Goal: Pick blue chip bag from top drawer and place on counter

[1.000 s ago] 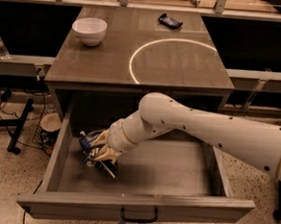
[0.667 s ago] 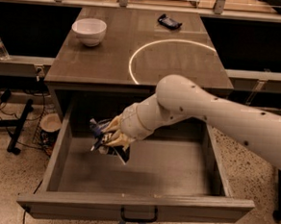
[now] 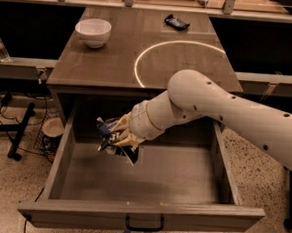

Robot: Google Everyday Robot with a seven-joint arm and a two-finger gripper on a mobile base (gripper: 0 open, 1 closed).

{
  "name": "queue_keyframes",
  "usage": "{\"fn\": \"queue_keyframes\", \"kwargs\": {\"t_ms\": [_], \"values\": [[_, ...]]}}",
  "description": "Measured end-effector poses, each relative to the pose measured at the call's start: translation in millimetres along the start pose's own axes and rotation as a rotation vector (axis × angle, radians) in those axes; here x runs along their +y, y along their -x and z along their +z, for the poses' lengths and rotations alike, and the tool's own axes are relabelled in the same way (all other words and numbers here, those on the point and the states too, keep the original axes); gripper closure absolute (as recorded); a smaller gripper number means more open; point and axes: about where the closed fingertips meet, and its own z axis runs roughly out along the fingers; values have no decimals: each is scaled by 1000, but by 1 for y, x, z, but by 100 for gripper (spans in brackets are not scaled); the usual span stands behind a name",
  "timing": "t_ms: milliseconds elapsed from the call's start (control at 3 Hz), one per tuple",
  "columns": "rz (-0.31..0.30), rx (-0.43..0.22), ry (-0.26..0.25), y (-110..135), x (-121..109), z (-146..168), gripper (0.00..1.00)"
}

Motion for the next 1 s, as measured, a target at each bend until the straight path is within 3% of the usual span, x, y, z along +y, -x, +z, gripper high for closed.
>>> {"fn": "queue_keyframes", "kwargs": {"t_ms": [333, 667, 1000], "values": [[-36, -3, -15, 13, -4, 1, 100], [-81, 17, -68, 39, -26, -30, 100], [-170, 73, -200, 95, -74, -119, 100]]}}
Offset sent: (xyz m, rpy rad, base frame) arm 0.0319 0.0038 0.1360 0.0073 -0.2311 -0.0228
